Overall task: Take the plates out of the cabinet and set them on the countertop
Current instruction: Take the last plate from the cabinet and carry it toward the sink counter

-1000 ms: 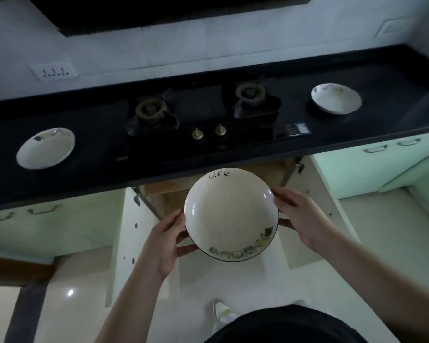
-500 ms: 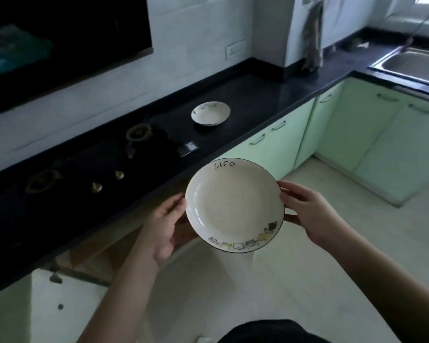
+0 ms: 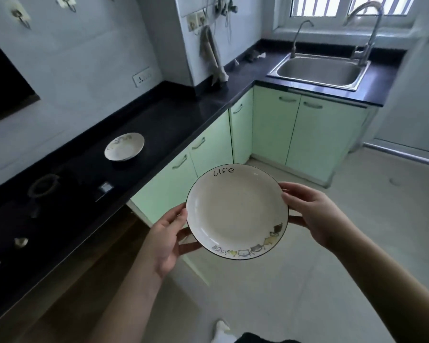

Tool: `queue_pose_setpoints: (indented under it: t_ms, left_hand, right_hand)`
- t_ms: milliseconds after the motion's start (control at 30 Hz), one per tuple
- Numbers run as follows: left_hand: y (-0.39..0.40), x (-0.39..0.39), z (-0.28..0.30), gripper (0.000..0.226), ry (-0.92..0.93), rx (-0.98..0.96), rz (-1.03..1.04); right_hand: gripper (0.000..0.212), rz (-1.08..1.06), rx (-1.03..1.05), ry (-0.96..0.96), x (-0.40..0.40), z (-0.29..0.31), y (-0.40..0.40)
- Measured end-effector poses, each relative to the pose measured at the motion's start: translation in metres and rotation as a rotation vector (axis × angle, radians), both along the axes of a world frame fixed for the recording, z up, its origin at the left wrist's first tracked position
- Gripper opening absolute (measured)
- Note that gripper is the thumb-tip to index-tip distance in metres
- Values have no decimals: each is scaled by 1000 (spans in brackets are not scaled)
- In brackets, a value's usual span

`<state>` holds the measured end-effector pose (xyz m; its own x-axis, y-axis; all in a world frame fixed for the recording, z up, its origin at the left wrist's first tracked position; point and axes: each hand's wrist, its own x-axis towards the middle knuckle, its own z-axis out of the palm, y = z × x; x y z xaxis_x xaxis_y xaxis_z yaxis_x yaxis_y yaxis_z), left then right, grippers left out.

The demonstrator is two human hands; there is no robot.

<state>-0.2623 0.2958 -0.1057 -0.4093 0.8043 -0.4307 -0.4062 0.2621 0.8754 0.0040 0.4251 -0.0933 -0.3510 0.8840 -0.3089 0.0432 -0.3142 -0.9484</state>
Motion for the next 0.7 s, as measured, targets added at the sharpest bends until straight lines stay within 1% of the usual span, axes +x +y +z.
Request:
queue_pose_setpoints:
  t_ms: [233,400,533,700]
  left_hand:
    - [79,-2,1,27,7,56,-162]
    - [149,-8,-5,28,-16,67,-228]
    - [201,-8,-12,27,-40,61,-279]
    - [265,-1,-20,26,-68,54,-334]
  right_hand:
    - [20,-103,-20,-7,10,-8,55]
    - [22,-167,-36,-11,6,-1,105]
    - [25,-252,-72,24,11,-2,141]
    - [23,-284,-81,38,21,-7,187]
